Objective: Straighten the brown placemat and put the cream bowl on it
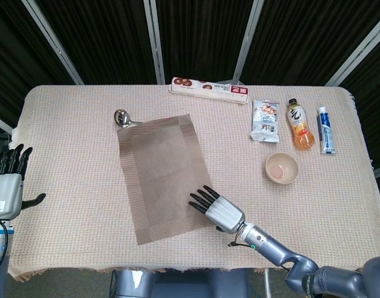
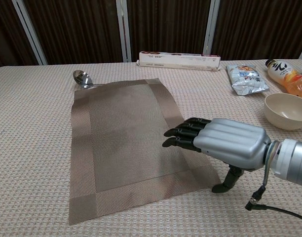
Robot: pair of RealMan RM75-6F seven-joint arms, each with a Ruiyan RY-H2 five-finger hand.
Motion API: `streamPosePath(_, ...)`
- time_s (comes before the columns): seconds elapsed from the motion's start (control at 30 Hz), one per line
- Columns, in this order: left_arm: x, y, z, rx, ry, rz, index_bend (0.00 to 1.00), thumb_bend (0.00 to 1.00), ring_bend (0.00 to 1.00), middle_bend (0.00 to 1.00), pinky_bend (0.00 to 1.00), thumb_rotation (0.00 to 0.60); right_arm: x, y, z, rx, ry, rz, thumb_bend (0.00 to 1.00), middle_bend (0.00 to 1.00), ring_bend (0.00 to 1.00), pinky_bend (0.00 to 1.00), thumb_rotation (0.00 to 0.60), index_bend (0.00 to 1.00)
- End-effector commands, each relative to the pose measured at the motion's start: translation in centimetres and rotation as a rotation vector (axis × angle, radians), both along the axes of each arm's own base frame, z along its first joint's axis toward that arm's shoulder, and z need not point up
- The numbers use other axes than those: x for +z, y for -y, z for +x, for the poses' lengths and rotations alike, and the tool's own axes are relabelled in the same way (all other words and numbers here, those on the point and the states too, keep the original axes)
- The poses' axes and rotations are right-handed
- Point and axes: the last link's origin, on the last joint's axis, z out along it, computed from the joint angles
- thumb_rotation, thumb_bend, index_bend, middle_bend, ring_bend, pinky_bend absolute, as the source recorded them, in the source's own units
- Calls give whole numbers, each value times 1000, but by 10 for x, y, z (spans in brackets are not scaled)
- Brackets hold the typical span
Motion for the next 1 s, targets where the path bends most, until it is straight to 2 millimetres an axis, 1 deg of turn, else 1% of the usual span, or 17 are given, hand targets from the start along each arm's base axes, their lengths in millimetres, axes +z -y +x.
streamPosePath(0.03, 0, 0, 0, 0, 0, -1, 0, 0, 0, 0, 0, 600, 0, 1, -1, -1, -6, -4, 0, 0, 0, 0, 600, 98)
streamPosePath(0.23, 0, 0, 1, -1, 5, -8, 0, 0, 0, 0, 0, 600, 0, 0, -9, -9, -26, -4, 0, 0, 0, 0, 600, 98)
streamPosePath(0.47, -2, 0, 1, 0, 5, -18, 0, 0, 0, 0, 0, 600, -3, 0, -11, -18, -27, -4, 0, 0, 0, 0, 600, 98)
streamPosePath(1.0, -4, 1, 1, 1, 10, -28, 0, 0, 0, 0, 0, 600, -3, 12, -3, -45, 16, -33, 0, 0, 0, 0, 600, 111)
